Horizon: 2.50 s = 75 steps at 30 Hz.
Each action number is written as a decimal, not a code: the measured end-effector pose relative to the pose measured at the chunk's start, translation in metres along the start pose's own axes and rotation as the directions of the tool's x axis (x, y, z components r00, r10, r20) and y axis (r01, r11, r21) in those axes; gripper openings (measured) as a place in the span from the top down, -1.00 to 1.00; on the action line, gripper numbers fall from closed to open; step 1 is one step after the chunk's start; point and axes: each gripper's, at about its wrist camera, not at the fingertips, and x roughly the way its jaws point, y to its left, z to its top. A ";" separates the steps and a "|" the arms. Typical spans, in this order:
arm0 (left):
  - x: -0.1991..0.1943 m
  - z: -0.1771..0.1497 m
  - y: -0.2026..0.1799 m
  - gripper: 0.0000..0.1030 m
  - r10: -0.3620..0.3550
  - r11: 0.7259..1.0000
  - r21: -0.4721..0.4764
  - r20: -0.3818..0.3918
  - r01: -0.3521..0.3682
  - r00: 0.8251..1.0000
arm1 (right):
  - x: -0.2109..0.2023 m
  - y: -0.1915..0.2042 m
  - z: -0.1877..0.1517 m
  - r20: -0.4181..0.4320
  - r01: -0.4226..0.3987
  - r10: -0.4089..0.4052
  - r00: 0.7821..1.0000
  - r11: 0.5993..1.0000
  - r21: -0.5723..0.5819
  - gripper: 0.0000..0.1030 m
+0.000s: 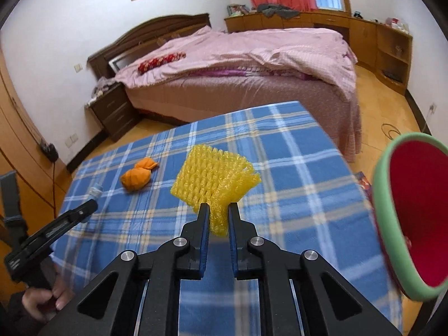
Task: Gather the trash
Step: 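Carry the blue tube and yellow foam pad over the red bucket, then open both tools to drop the blue tube and yellow foam pad into the bucket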
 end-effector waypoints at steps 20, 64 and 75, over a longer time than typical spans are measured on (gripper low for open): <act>-0.040 -0.033 -0.090 0.16 -0.130 0.964 0.233 -0.019 0.131 0.991 | -0.129 -0.116 -0.062 0.117 0.121 -0.153 0.981 0.962 0.244 0.76; -0.010 -0.124 -0.363 0.16 -0.301 0.736 0.536 -0.290 0.414 0.909 | -0.137 -0.266 -0.073 0.121 0.225 -0.280 0.952 0.912 0.343 0.74; 0.001 -0.133 -0.372 0.02 -0.299 0.724 0.544 -0.306 0.423 0.904 | -0.130 -0.265 -0.075 0.114 0.217 -0.269 0.957 0.915 0.340 0.62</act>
